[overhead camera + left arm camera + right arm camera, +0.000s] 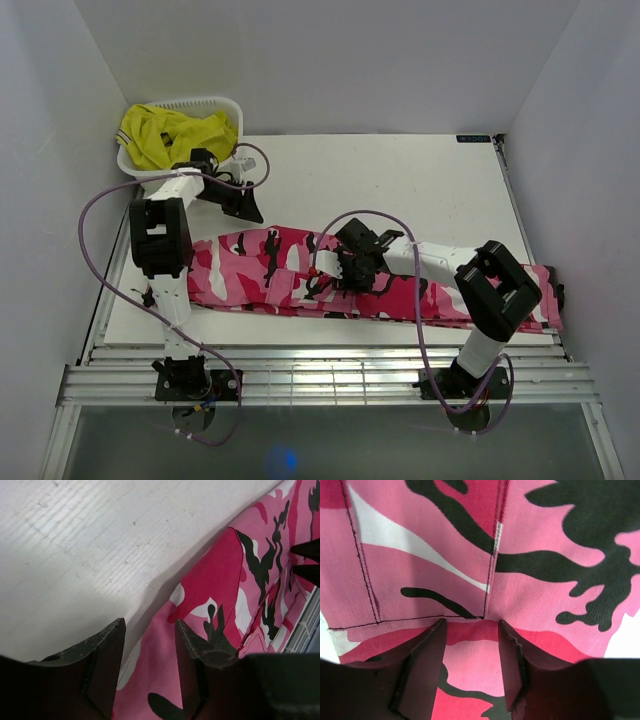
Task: Fold and stack the trousers
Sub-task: Fold the trousers
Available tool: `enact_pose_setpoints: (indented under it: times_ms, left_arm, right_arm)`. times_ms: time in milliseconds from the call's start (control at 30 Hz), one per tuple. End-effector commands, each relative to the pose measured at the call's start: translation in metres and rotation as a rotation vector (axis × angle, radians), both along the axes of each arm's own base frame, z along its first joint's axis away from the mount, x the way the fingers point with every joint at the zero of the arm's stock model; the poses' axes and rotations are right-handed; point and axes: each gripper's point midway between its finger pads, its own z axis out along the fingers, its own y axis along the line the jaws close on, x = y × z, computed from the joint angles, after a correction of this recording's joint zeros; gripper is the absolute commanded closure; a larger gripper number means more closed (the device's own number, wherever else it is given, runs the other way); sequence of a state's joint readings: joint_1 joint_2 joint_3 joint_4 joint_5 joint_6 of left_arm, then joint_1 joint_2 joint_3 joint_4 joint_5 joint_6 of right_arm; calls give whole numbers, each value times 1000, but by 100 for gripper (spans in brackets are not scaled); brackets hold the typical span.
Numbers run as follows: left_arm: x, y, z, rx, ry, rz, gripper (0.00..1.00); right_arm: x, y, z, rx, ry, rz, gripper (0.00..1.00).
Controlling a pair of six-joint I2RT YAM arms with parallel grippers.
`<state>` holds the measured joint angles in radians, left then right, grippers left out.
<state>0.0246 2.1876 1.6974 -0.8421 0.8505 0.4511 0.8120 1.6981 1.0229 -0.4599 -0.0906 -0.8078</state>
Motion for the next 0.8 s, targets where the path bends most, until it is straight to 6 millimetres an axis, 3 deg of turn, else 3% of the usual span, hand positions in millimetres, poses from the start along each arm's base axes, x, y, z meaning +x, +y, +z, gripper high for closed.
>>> enact_pose_setpoints:
  times_ms: [0,33,167,267,333,400,533,600,633,733,767]
  left_arm:
    - [-9,-12,30,-64,-51,-43,47]
    - [-15,-14,27,-76,-33,-49,56]
    - [-32,-16,29,-99,-19,-93,63]
    - [-40,-18,35,-117,-21,-118,62]
    - [-43,-19,35,-119,-19,-131,60]
    - [-52,-32,35,-127,7,-174,61]
    - [-57,-37,49,-164,-16,-194,70]
    - [-59,-38,56,-165,-56,-215,76]
    - [-64,-37,60,-144,-73,-222,86]
    - [-80,-38,55,-95,-87,-260,100]
    - [-85,-37,50,-75,-83,-269,100]
  right_arm:
    - [8,9,21,65,-36,-46,47]
    - [15,15,34,101,-56,-57,46]
    - [26,26,64,185,-74,-93,43]
    - [37,28,79,231,-76,-113,40]
    - [43,25,81,239,-64,-126,39]
    - [48,24,83,242,-60,-137,36]
    - [57,15,87,265,-23,-193,31]
    - [58,14,90,286,1,-207,31]
    - [61,12,93,293,3,-215,30]
    - [66,16,104,330,5,-217,30]
    - [68,19,106,337,3,-216,30]
